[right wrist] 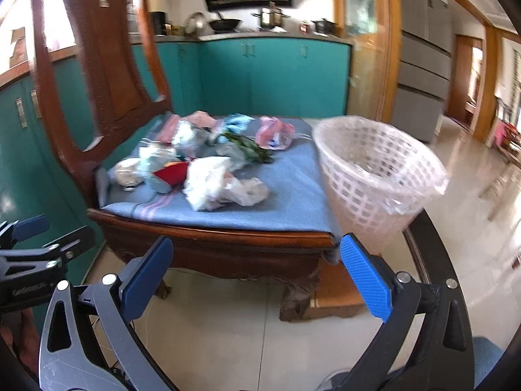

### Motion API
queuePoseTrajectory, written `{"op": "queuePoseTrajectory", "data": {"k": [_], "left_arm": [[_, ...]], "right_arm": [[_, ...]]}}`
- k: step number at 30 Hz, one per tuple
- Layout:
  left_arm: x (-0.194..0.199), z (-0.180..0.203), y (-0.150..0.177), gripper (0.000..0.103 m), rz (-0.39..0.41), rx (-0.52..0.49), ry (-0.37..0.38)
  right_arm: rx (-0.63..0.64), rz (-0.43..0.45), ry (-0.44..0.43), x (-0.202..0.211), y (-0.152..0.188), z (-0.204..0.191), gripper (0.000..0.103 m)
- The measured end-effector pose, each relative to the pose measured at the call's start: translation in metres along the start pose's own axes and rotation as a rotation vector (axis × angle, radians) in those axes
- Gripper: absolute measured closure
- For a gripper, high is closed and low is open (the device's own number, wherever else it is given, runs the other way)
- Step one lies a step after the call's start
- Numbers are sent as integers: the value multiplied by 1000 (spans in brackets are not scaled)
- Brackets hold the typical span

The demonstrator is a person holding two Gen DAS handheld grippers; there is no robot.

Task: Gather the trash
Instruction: 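Grasp the red snack wrapper with the left tool while the right tool grasps the clear printed bag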

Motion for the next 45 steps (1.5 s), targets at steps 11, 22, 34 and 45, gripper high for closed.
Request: {"op": "queuePoseTrajectory", "data": {"k": [11, 22, 34, 45], "left_arm": [[-4, -11, -5, 4, 44, 73, 10], [-21, 13, -79, 4, 70, -124, 58], [-122, 32, -88, 40, -20, -343, 56], [-150, 45, -94, 77, -58, -392, 96]], "right_arm": [[25, -36, -110, -3, -8, 8, 3], [145, 44, -57, -10, -98, 13, 3], [1, -115, -139, -97, -104, 55, 3], [154, -293, -148, -183, -110, -9, 30]]}}
Point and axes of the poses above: each gripper's, at about its wrist camera, not at the fingertips, and x roughly against the way its jaws point, z to its right, y to its underside, the point moved 2 cm from there along -x, roughly the way its jaws point, and after that the axes turned 4 degrees about -x, right-handed, at the moved point
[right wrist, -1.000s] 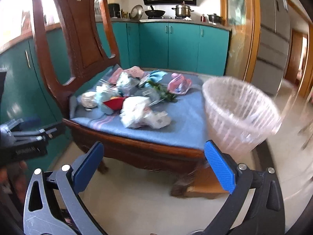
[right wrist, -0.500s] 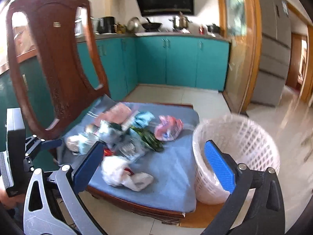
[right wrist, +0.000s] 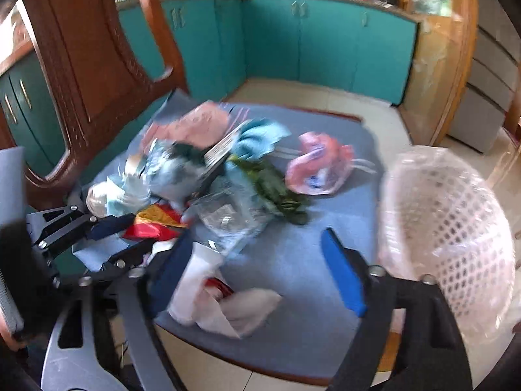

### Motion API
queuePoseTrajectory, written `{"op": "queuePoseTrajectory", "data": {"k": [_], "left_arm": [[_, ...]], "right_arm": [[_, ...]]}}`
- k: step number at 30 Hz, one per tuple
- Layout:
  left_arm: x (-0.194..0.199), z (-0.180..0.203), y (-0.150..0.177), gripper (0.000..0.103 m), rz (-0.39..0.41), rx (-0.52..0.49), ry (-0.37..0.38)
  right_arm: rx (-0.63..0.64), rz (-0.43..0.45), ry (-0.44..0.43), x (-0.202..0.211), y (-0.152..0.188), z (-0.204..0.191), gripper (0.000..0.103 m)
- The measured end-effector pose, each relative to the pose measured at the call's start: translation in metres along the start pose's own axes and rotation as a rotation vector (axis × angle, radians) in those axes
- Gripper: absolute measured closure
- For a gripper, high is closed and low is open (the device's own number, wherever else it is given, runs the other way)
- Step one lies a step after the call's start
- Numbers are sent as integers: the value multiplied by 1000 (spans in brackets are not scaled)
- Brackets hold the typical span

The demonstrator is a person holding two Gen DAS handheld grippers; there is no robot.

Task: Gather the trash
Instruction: 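Grasp the red snack wrapper with the left tool while the right tool grasps the clear printed bag, then carry the clear printed bag with the right tool over the white basket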

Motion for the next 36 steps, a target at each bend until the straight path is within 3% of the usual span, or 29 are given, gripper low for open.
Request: {"op": "queuePoseTrajectory", "data": {"k": [3, 5, 7, 8, 10, 12, 14, 19, 21, 25, 36], "left_arm": [[16, -6, 0, 83, 38, 14, -7], [38, -18, 0, 87, 94, 66, 8], [59, -29, 0, 87, 152, 115, 18], [72, -37, 2, 87, 194, 150, 27], [91, -49, 6, 87, 255, 216, 44], [106, -62, 9, 87, 318, 297, 79], [113, -71, 11, 87, 353, 364, 89], [120, -81, 12, 87, 377, 416, 74], [121, -83, 12, 87, 386, 456, 110], [123, -70, 11, 87, 374, 460, 139], [127, -47, 9, 87, 348, 455, 74]], "right_arm": [[56, -53, 27, -21, -8, -16, 36], [74, -97, 36, -35, -10, -20, 48], [59, -132, 62, -48, -9, -17, 72], [50, -135, 66, -49, -9, -15, 76], [38, -118, 73, -44, -9, -9, 96], [1, -66, 23, -22, -10, -3, 102], [-18, 15, -7, 9, -7, 3, 102], [-79, 145, -90, 71, 2, 17, 102], [-103, 175, -116, 84, 6, 22, 102], [-146, 190, -149, 94, 13, 28, 102], [-174, 198, -153, 94, 24, 30, 102]]}}
Point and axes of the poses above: each gripper's, at about its wrist camera, not at the fingertips, and x roughly against the way its jaws point, z to its right, y to its underside, the point moved 2 cm from there along -x, roughly the way its jaws point, and after that the axes turned 4 degrees about -x, right-handed, at the moved point
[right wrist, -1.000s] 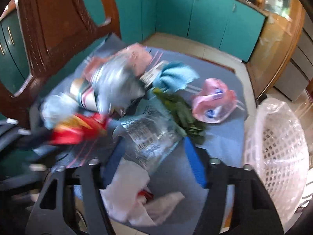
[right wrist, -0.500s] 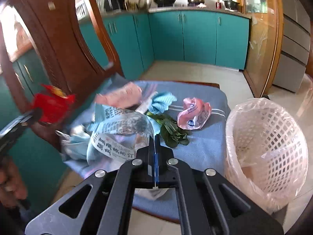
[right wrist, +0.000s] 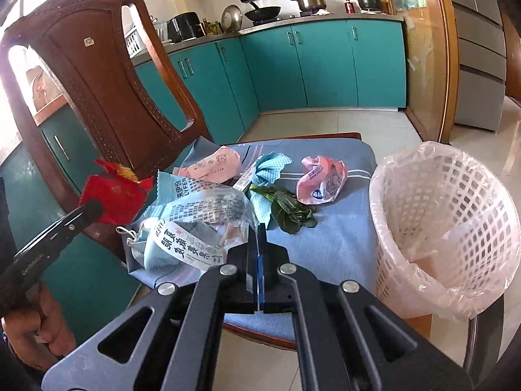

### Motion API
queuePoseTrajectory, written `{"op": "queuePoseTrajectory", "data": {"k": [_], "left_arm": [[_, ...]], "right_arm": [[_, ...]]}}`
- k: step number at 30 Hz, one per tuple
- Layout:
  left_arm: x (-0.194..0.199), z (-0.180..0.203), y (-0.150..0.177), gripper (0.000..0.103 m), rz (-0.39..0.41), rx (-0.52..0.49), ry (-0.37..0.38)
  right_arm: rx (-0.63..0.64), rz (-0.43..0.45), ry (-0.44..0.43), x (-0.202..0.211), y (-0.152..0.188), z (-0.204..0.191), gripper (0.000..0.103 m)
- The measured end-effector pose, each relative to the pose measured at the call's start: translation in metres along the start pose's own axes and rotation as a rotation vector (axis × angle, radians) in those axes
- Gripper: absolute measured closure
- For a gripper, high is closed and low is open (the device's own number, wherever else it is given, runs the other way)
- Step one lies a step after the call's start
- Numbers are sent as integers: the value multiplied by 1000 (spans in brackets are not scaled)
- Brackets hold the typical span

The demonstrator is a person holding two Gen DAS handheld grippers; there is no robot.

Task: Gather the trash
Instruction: 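Carry the clear printed bag with the right tool over the white basket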

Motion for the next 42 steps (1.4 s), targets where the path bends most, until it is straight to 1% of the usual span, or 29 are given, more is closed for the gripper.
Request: {"op": "queuePoseTrajectory", "data": {"k": [3, 13, 21, 29, 42], "left_arm": [[-8, -1, 2, 87, -24, -1, -23], [-5, 0, 5, 87, -27, -13, -45], [-2, 2, 5, 87, -27, -15, -29], [-5, 0, 6, 87, -32, -18, -35], [-11, 1, 9, 87, -49, -38, -62]], "right_arm": [[14, 3, 9, 0, 2, -2, 102], [45, 5, 9, 0, 8, -8, 102], [52, 5, 13, 0, 12, -11, 102], [55, 17, 37, -1, 14, -8, 102], [56, 8, 36, -5, 13, -2, 102]]}}
Point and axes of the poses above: each gripper's, at about its wrist camera, not at the fingertips, and x roughly against the way its jaws point, z to its right, y to its underside, the point moved 2 cm from there along -x, roughly the way its jaws point, and after that the axes turned 4 degrees about -x, right-handed, at the moved point
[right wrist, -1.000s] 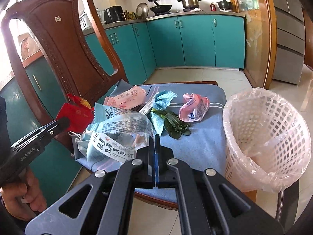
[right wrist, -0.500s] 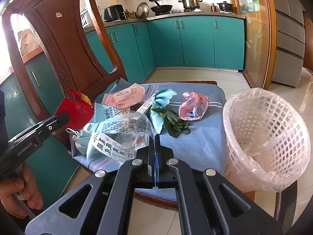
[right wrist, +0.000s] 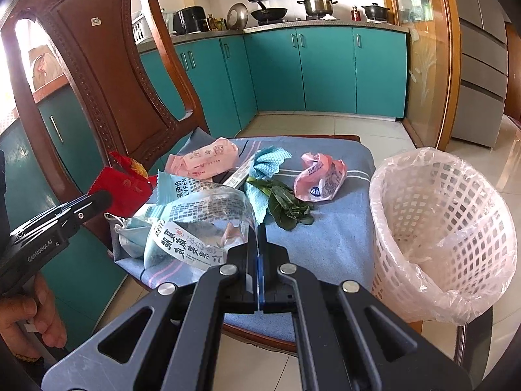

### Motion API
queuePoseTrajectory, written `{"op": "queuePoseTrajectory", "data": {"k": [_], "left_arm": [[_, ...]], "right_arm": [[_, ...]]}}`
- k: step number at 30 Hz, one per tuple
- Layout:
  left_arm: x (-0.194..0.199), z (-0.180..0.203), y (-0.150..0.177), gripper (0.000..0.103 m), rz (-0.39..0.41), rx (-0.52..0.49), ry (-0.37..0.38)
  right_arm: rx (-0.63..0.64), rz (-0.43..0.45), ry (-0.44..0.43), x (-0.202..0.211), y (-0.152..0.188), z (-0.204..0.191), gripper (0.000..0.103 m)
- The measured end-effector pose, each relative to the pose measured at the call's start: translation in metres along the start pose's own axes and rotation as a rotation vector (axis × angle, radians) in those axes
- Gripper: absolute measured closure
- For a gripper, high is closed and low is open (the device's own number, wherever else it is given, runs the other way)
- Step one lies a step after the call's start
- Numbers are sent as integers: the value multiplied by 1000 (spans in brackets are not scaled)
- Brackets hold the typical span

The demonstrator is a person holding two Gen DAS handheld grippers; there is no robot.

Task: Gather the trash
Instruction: 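Carry the clear printed bag with the right tool over the white basket, then open the right tool to drop the bag while the left tool drops the red wrapper into the basket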

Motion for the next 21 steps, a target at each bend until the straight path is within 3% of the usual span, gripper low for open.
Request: {"op": "queuePoseTrajectory", "data": {"k": [8, 14, 18, 21], "left_arm": [[-5, 2, -1, 87, -1, -6, -3], [-3, 1, 1, 87, 2, -7, -5], [-5, 1, 1, 87, 0, -3, -2], [-6, 4, 1, 87, -1, -7, 3]], "right_arm": [[-33, 88, 51, 22, -16, 33, 102], [-195, 215, 216, 55, -44, 124, 102], [-274, 206, 316, 57, -40, 166, 102], [-278, 183, 338, 52, -35, 172, 102]]}}
Point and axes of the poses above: each gripper's, at about its wrist camera, not at the fingertips, and x roughly against the way its jaws point, z to its right, y to its underside, the point moved 2 cm from there along -x, roughly the way its jaws point, and after that the axes turned 4 degrees about -x, right-handed, at the moved point
